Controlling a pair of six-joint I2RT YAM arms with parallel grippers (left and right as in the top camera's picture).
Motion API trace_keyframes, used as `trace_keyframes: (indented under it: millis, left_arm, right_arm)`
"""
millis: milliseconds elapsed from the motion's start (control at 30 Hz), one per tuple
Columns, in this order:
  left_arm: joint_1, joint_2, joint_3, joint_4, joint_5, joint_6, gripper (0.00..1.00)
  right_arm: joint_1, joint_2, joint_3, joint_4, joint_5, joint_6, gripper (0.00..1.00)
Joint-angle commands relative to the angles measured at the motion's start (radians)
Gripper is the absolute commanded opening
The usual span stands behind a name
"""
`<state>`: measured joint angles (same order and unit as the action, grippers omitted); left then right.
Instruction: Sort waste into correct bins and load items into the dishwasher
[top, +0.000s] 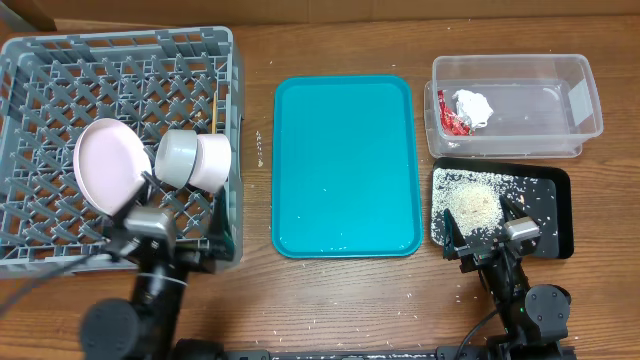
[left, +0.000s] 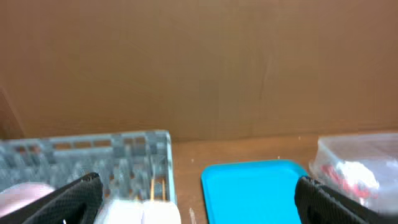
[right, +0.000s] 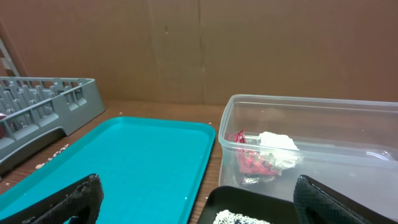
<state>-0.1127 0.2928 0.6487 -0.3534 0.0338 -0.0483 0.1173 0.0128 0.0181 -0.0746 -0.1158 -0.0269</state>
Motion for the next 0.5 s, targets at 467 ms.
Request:
trace_keyframes:
  millis: [467]
  left_arm:
    - [0.008,-0.29,-0.648,0.461,0.046,-0.005,1.0]
  right_arm:
    - [-0.006,-0.01,-0.01,0.006,0.003,-0.003,1.0]
